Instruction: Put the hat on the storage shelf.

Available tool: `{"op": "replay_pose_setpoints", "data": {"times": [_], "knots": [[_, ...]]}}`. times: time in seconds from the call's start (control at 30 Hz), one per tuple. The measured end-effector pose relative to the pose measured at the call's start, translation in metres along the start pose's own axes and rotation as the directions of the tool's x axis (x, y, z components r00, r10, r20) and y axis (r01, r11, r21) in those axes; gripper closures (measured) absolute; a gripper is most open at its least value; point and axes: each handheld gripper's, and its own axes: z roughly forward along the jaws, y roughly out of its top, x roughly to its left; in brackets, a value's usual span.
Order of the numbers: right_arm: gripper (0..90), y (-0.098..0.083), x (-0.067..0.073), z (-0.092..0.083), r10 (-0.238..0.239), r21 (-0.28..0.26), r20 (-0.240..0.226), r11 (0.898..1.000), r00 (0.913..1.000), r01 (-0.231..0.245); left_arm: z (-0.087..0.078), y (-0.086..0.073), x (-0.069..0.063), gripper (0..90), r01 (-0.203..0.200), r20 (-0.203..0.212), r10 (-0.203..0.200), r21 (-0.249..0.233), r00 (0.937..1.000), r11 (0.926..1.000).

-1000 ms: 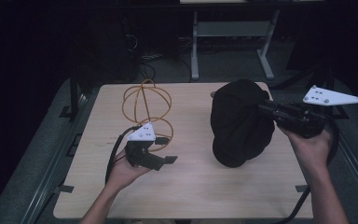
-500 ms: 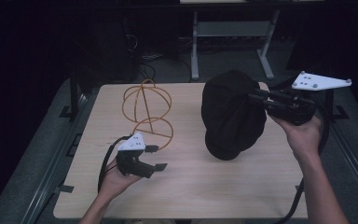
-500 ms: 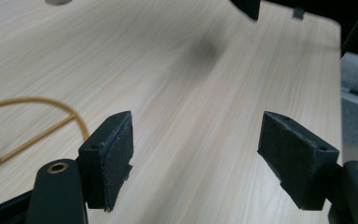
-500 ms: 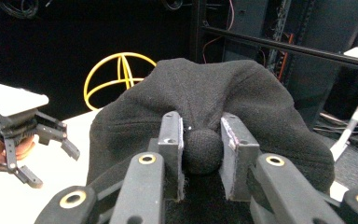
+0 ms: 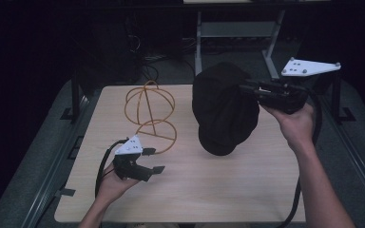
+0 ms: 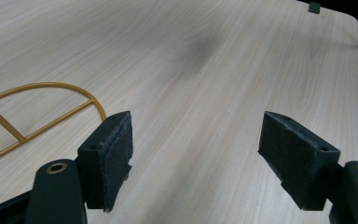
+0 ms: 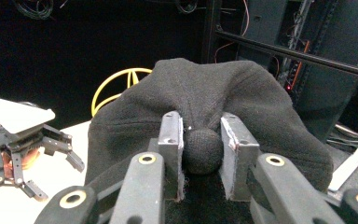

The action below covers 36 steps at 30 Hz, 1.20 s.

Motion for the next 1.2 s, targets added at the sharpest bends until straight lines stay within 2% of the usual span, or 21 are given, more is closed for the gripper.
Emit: {"op": "replay_pose_setpoints", "data": {"times": [0.37,0.53,0.93,1.2], "knots": [[72.4,0.022,0.002,0.02,-0.016,-0.019,-0.027,1.0,0.9995,0.015,-0.002,-0.005,0.004,25.2,0.014,-0.003,-0.014,-0.004,0.9999,0.9999],[72.3,0.031,0.004,0.031,-0.021,-0.024,-0.043,1.0,0.9989,0.02,-0.003,-0.006,0.004,24.7,0.007,-0.014,-0.007,-0.003,0.9999,1.0],[72.3,0.055,0.013,0.07,-0.035,-0.015,-0.1,0.999,0.9944,0.033,-0.003,-0.008,0.004,24.0,0.014,-0.011,-0.014,-0.009,0.9998,0.9999],[72.3,0.067,0.02,0.088,-0.048,-0.018,-0.129,0.999,0.9905,0.046,-0.004,-0.009,0.003,24.0,0.012,-0.011,-0.012,-0.011,0.9999,0.9999]]}}
